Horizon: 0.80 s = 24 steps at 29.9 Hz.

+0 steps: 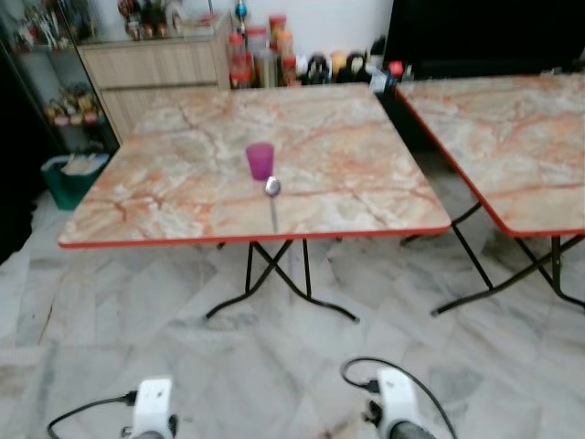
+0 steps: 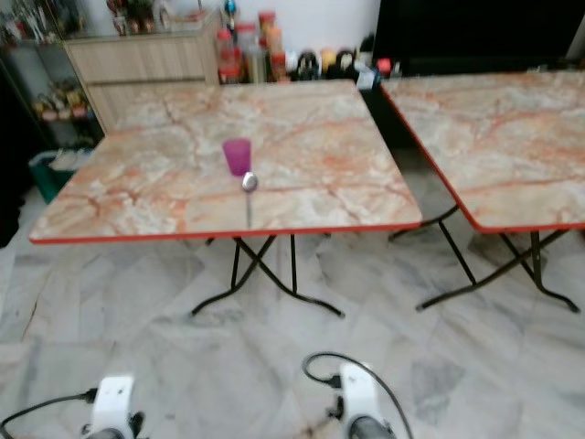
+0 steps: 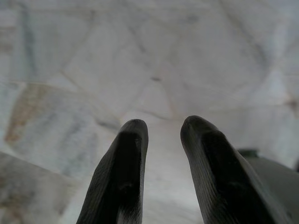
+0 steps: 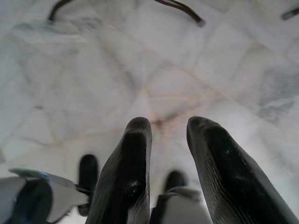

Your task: Setting the table

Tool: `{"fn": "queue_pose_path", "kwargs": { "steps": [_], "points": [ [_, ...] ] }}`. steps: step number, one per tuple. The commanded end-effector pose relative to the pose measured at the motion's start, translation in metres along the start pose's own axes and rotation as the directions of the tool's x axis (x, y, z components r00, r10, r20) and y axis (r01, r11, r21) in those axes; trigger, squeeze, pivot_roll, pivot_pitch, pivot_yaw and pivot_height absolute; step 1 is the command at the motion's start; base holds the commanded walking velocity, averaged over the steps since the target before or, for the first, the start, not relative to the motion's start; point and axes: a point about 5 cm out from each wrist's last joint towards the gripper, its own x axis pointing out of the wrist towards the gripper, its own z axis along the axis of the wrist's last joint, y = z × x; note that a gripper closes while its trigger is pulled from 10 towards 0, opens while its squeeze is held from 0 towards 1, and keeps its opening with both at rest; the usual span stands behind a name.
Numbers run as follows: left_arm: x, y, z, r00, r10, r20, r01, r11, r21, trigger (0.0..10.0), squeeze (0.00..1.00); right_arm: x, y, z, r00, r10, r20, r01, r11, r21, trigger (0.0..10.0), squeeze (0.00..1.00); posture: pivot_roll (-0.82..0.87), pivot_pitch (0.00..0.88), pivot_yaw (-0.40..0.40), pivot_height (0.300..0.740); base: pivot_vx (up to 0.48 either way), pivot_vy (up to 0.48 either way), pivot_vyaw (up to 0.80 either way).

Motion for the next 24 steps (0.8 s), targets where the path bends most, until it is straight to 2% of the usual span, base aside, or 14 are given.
{"fn": "queue_pose_path", "kwargs": {
  "steps": [1, 16, 21, 24],
  "points": [
    [0.0013, -0.0065, 0.0059, 1.000, -0.012, 0.018, 0.012, 1.000, -0.010, 10.0, 0.00, -0.0011, -0.0102, -0.0028, 1.000, -0.025, -0.005, 0.025, 1.000, 0.004, 10.0, 0.00, 0.02, 0.000, 0.050, 0.719, 0.000, 0.465, 0.00],
    [0.0017, -0.0090, 0.0095, 0.999, -0.027, 0.037, 0.028, 1.000, -0.009, 10.0, 0.00, -0.0008, -0.0108, -0.0005, 1.000, -0.027, 0.002, 0.027, 1.000, 0.002, 10.0, 0.00, 0.01, 0.000, 0.050, 0.719, 0.000, 0.018, 0.00],
    [0.0021, -0.0085, 0.0109, 0.999, -0.018, 0.038, 0.019, 1.000, -0.007, 10.0, 0.00, -0.0009, -0.0100, -0.0007, 1.000, -0.018, 0.006, 0.019, 0.999, -0.026, 10.0, 0.00, 0.01, 0.000, 0.048, 0.719, 0.343, 0.000, 0.00],
    [0.0019, -0.0074, 0.0101, 0.999, -0.014, 0.036, 0.015, 1.000, -0.011, 10.0, 0.00, -0.0011, -0.0102, -0.0020, 1.000, -0.024, 0.004, 0.024, 1.000, -0.011, 10.0, 0.00, 0.01, 0.000, 0.046, 0.719, 0.356, 0.000, 0.48]
  ]
}}
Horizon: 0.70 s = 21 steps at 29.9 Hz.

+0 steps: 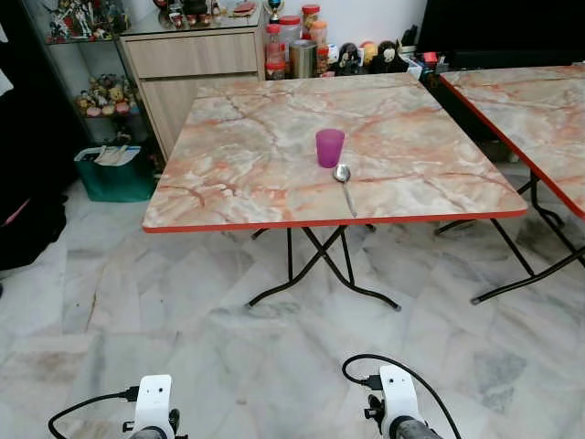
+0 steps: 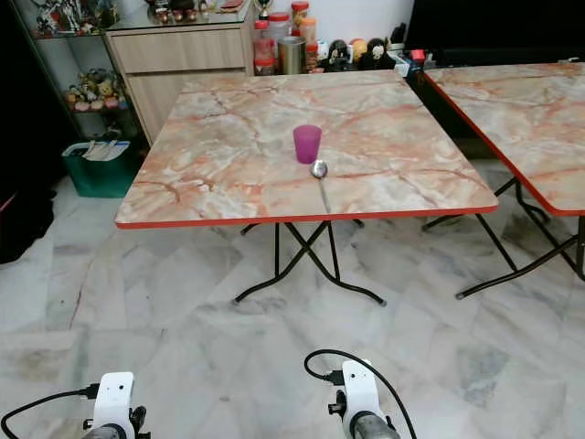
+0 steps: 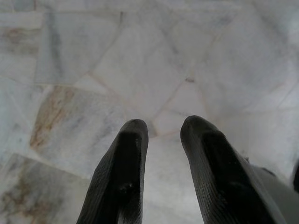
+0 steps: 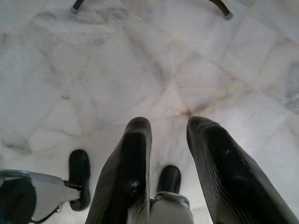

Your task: Setting the table

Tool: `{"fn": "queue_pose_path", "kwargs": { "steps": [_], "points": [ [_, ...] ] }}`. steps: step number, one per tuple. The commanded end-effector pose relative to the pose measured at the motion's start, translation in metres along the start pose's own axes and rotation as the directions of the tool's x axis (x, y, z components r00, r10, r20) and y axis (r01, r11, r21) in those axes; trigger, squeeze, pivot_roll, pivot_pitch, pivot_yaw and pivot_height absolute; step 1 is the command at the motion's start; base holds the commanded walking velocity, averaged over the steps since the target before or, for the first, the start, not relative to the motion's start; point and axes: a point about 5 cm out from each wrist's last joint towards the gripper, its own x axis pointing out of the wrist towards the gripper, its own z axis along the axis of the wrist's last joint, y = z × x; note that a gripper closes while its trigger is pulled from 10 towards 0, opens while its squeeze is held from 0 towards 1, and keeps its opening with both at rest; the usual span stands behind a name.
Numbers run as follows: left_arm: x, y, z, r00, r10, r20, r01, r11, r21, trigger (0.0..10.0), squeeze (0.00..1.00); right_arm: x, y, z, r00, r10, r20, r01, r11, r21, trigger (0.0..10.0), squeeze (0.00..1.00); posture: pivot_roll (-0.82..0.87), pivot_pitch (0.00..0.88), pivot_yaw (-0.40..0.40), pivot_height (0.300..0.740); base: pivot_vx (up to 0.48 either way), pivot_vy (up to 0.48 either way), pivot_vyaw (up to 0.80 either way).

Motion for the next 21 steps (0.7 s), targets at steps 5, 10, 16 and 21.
{"fn": "queue_pose_path", "kwargs": {
  "steps": [5, 10, 16, 21],
  "points": [
    [-0.0004, 0.0023, -0.0021, 1.000, 0.012, -0.011, -0.012, 1.000, -0.013, 10.0, 0.00, 0.0000, -0.0012, 0.0007, 1.000, -0.005, 0.006, 0.005, 1.000, 0.008, 10.0, 0.00, 0.01, 0.000, 0.045, 0.719, 0.273, 0.000, 0.09],
    [-0.0005, 0.0027, -0.0024, 1.000, 0.016, -0.011, -0.017, 1.000, -0.021, 10.0, 0.00, 0.0002, -0.0017, 0.0018, 1.000, -0.004, 0.007, 0.004, 1.000, -0.006, 10.0, 0.00, 0.01, 0.000, 0.041, 0.719, 0.308, 0.000, 0.00],
    [-0.0008, 0.0031, -0.0036, 1.000, 0.019, -0.013, -0.020, 0.999, -0.027, 10.0, 0.00, 0.0007, -0.0025, 0.0051, 1.000, -0.009, 0.018, 0.009, 1.000, 0.008, 10.0, 0.00, 0.02, 0.000, 0.040, 0.719, 0.311, 0.000, 0.36],
    [-0.0005, 0.0029, -0.0024, 1.000, 0.019, -0.009, -0.019, 0.999, -0.028, 10.0, 0.00, 0.0009, -0.0020, 0.0062, 1.000, -0.004, 0.022, 0.004, 1.000, 0.009, 10.0, 0.00, 0.01, 0.000, 0.040, 0.719, 0.310, 0.000, 0.00]
  ]
}}
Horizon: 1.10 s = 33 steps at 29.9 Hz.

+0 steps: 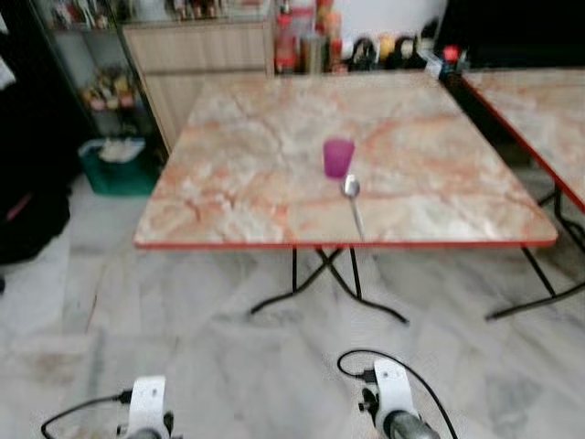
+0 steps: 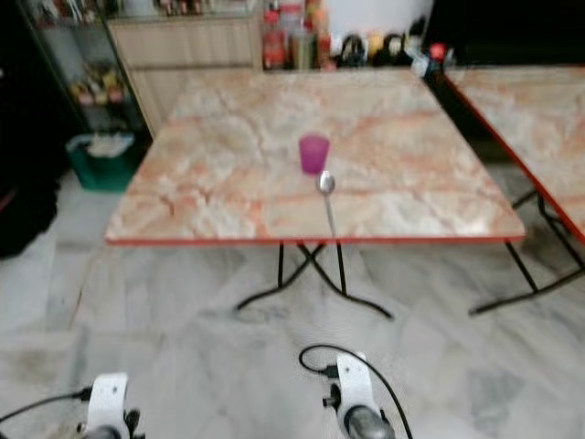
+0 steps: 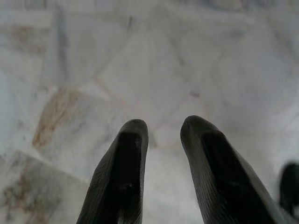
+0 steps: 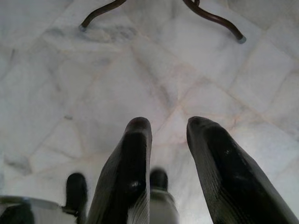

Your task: Setting the table

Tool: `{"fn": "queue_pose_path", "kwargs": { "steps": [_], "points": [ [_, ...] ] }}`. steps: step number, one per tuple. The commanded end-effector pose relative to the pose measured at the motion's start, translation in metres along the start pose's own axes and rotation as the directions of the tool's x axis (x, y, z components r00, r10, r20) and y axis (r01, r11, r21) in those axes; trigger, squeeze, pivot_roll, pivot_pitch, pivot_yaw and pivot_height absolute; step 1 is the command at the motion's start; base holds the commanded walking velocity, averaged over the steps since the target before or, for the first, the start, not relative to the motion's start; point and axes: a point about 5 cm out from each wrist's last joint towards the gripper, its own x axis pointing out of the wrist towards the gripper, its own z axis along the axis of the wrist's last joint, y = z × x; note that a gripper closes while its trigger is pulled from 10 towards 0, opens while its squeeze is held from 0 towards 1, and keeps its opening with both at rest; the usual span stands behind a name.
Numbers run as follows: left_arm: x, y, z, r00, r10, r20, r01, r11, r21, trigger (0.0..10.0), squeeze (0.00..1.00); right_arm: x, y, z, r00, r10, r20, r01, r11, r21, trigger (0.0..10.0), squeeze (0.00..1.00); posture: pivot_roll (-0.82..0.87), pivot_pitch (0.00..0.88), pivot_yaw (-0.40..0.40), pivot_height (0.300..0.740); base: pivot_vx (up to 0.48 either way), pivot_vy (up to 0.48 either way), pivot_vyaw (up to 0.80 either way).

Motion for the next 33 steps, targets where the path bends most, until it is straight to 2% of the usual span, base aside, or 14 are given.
{"fn": "queue_pose_path", "kwargs": {
  "steps": [1, 7, 18, 21, 26, 33],
  "points": [
    [0.000, 0.001, -0.002, 1.000, 0.001, -0.008, -0.001, 1.000, -0.006, 10.0, 0.00, 0.000, -0.002, -0.001, 1.000, -0.005, -0.002, 0.005, 1.000, 0.009, 10.0, 0.00, 0.01, 0.000, 0.041, 0.719, 0.289, 0.000, 0.00],
    [-0.001, 0.001, -0.003, 1.000, 0.000, -0.011, 0.000, 1.000, 0.007, 10.0, 0.00, -0.001, -0.002, -0.005, 1.000, -0.007, -0.013, 0.008, 1.000, 0.014, 10.0, 0.00, 0.01, 0.000, 0.045, 0.719, 0.274, 0.000, 0.00],
    [-0.001, -0.001, -0.005, 1.000, -0.009, -0.013, 0.009, 1.000, 0.017, 10.0, 0.00, -0.002, -0.007, -0.007, 1.000, -0.023, 0.000, 0.023, 1.000, 0.020, 10.0, 0.00, 0.01, 0.000, 0.046, 0.719, 0.000, 0.000, 0.00],
    [-0.001, -0.001, -0.005, 1.000, -0.011, -0.014, 0.011, 1.000, 0.018, 10.0, 0.00, -0.002, -0.009, 0.000, 0.999, -0.027, 0.042, 0.026, 0.999, 0.024, 10.0, 0.00, 0.01, 0.000, 0.045, 0.719, 0.000, 0.000, 0.00],
    [-0.002, -0.001, -0.007, 1.000, -0.012, -0.022, 0.013, 1.000, 0.019, 10.0, 0.00, -0.002, -0.007, 0.020, 0.984, -0.004, 0.181, 0.012, 0.999, -0.045, 10.0, 0.00, 0.01, 0.000, 0.048, 0.719, 0.000, 0.000, 0.00],
    [-0.002, -0.001, -0.009, 1.000, -0.012, -0.027, 0.013, 1.000, 0.017, 10.0, 0.00, -0.003, -0.006, 0.030, 0.966, 0.000, 0.258, 0.016, 0.998, -0.059, 10.0, 0.00, 0.00, 0.000, 0.052, 0.719, 0.000, 0.000, 0.00]
  ]
}}
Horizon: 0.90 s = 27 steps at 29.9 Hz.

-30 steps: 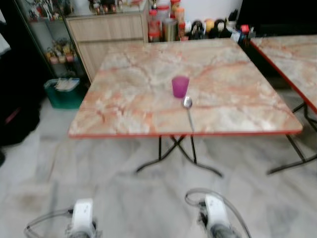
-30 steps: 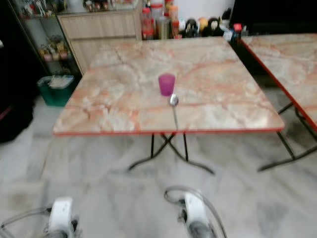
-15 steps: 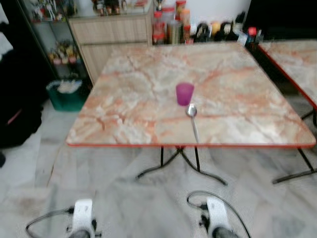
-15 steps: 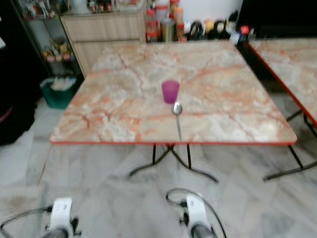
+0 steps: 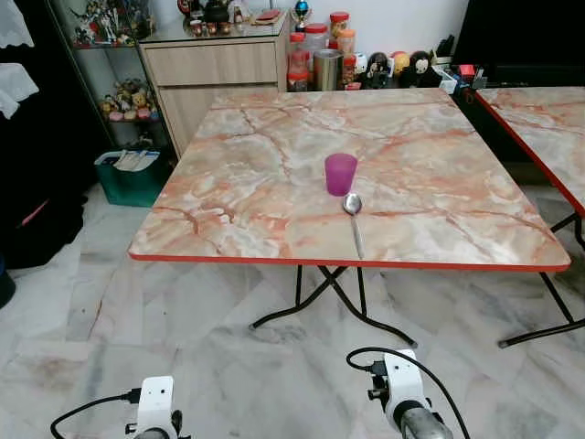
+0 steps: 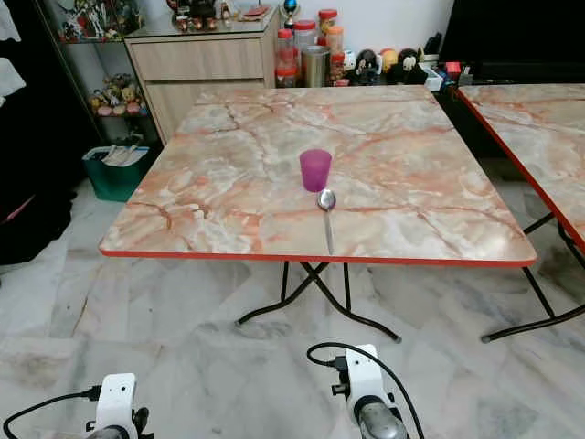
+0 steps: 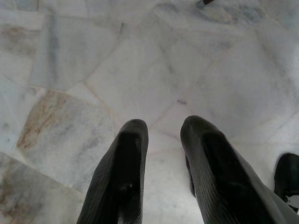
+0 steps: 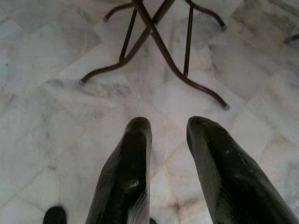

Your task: Setting the table

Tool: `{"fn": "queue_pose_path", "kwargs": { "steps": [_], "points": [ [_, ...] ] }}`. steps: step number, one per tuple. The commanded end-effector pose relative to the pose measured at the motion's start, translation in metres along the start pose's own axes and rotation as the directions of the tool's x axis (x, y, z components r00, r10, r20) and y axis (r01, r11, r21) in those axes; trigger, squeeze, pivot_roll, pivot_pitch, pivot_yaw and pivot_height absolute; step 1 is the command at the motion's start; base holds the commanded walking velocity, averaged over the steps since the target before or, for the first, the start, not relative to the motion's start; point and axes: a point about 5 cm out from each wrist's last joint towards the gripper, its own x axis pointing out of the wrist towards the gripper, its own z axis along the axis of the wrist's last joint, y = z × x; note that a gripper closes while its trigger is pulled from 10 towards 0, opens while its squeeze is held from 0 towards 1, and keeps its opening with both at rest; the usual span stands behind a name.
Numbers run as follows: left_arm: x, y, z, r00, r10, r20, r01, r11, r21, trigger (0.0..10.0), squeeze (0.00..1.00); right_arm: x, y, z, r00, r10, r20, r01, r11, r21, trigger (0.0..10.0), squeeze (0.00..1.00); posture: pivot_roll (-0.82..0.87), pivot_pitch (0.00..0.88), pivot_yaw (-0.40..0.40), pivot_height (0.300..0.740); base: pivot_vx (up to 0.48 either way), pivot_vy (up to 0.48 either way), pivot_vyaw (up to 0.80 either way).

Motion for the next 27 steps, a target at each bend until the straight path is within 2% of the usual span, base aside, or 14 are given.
{"fn": "queue_pose_path", "kwargs": {
  "steps": [1, 3, 5, 6, 8, 9, 13, 15, 20, 27],
  "points": [
    [0.000, 0.003, -0.002, 1.000, 0.002, -0.014, -0.002, 1.000, 0.013, 10.0, 0.00, 0.002, 0.001, 0.007, 0.999, 0.005, 0.034, -0.005, 1.000, -0.007, 10.0, 0.00, 0.00, 0.000, 0.052, 0.719, 0.000, 0.000, 0.00],
    [0.000, 0.002, -0.001, 1.000, -0.002, -0.013, 0.002, 1.000, 0.011, 10.0, 0.00, 0.006, 0.003, 0.033, 0.986, 0.014, 0.165, -0.011, 1.000, -0.015, 10.0, 0.00, -0.01, 0.000, 0.055, 0.719, 0.000, 0.000, 0.00],
    [0.000, 0.001, 0.000, 1.000, -0.007, -0.008, 0.007, 1.000, 0.009, 10.0, 0.00, 0.009, 0.007, 0.052, 0.969, 0.038, 0.245, -0.026, 0.998, -0.051, 10.0, 0.00, -0.01, 0.000, 0.054, 0.719, 0.000, 0.000, 0.00],
    [0.000, 0.001, 0.000, 1.000, -0.007, -0.008, 0.007, 1.000, 0.009, 10.0, 0.00, 0.009, 0.007, 0.052, 0.969, 0.038, 0.245, -0.026, 0.998, -0.051, 10.0, 0.00, -0.01, 0.000, 0.054, 0.719, 0.000, 0.000, 0.00],
    [0.000, 0.001, -0.001, 1.000, -0.004, -0.006, 0.004, 1.000, 0.007, 10.0, 0.00, 0.011, 0.014, 0.073, 0.942, 0.071, 0.328, -0.043, 0.995, -0.094, 10.0, 0.00, -0.01, 0.000, 0.052, 0.719, 0.000, 0.000, 0.00],
    [0.000, 0.001, -0.001, 1.000, -0.004, -0.006, 0.004, 1.000, 0.007, 10.0, 0.00, 0.011, 0.014, 0.073, 0.942, 0.071, 0.328, -0.043, 0.995, -0.094, 10.0, 0.00, -0.01, 0.000, 0.052, 0.719, 0.000, 0.000, 0.00],
    [0.000, 0.001, -0.002, 1.000, 0.001, -0.008, -0.001, 1.000, 0.005, 10.0, 0.00, 0.012, 0.023, 0.097, 0.908, 0.113, 0.404, -0.067, 0.990, -0.126, 10.0, 0.00, -0.01, 0.000, 0.046, 0.719, 0.000, 0.000, 0.00],
    [-0.001, 0.001, -0.003, 1.000, 0.010, -0.005, -0.010, 1.000, -0.005, 10.0, 0.00, 0.012, 0.029, 0.112, 0.880, 0.139, 0.455, -0.089, 0.988, -0.128, 10.0, 0.00, 0.00, 0.000, 0.034, 0.719, 0.000, 0.000, 0.00],
    [-0.001, 0.001, -0.005, 1.000, 0.012, -0.010, -0.012, 1.000, -0.005, 10.0, 0.00, 0.010, 0.039, 0.124, 0.851, 0.187, 0.491, -0.105, 0.976, -0.190, 10.0, 0.00, 0.00, 0.000, 0.031, 0.719, 0.000, 0.000, 0.00],
    [-0.001, 0.002, -0.002, 1.000, 0.024, 0.012, -0.023, 0.999, -0.024, 10.0, 0.00, 0.007, 0.037, 0.149, 0.802, 0.137, 0.581, -0.061, 0.987, -0.148, 10.0, 0.00, -0.01, 0.000, 0.026, 0.719, 0.000, 0.000, 0.00]
  ]
}}
